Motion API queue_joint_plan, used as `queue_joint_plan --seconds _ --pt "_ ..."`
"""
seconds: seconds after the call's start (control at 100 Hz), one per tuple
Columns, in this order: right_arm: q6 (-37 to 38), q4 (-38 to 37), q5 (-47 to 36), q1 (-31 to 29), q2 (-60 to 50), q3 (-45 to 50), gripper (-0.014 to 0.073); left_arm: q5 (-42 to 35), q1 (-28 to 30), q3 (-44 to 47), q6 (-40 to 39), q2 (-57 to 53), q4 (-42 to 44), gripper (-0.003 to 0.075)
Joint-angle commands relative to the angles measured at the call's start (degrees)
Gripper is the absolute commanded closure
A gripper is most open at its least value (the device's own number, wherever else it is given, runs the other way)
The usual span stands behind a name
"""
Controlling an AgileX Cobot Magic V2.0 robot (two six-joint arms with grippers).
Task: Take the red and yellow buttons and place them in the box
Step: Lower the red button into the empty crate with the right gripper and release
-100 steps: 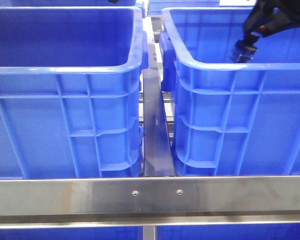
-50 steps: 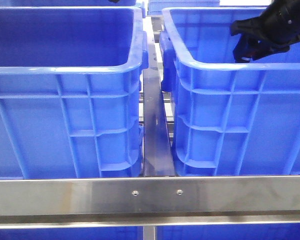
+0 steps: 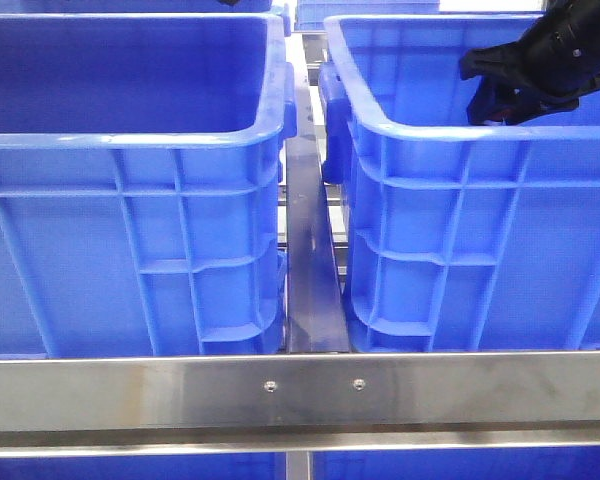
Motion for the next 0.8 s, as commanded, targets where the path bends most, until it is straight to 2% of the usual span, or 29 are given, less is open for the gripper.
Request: queue_joint_plan --seconds 0.0,0.03,0.1,0.26,0.47,0.54,0.61,0.79 --pt "-0.8 1.1 -1.9 -0.2 -2.7 -2.1 0.0056 -1.4 0.1 -1.8 -0.6 -2.4 -3.1 0.0166" --pt "-0.8 1.1 -1.9 -0.2 -2.7 -2.1 -0.0002 -1.4 0.1 -1.8 -0.6 -2.4 -3.1 0.0166" --pt "-0.8 1.1 -1.9 -0.2 -2.7 -2.1 -0.0066 -1.3 0.1 -1.8 -0.6 -2.4 -3.1 0.0166" --pt "-0.8 1.1 -1.3 -0.2 -3.2 -2.1 -0.0062 -1.3 0.1 -1.8 -0.6 -2.4 -3.1 0.0166" --pt "-0.8 1.1 3.2 -0.2 -7.7 -0.9 -0.0049 -1.3 0.1 -1.8 -0.6 -2.4 -3.0 0.0166" --pt "-0.8 1.9 3.8 -0.2 -10.2 0.7 0.0007 -1.3 0.1 -1.8 -0.7 -2.4 -3.0 0.0166" --pt "-0.8 3.4 3.9 -0.2 -13.1 2.9 0.011 -1.3 0.5 -1.8 -1.8 -2.4 -2.8 0.0166" --pt "-0.8 6.6 6.1 -0.2 -21.1 8.2 0.0495 -1.4 1.3 -1.8 -2.1 -2.4 -2.1 0.0168"
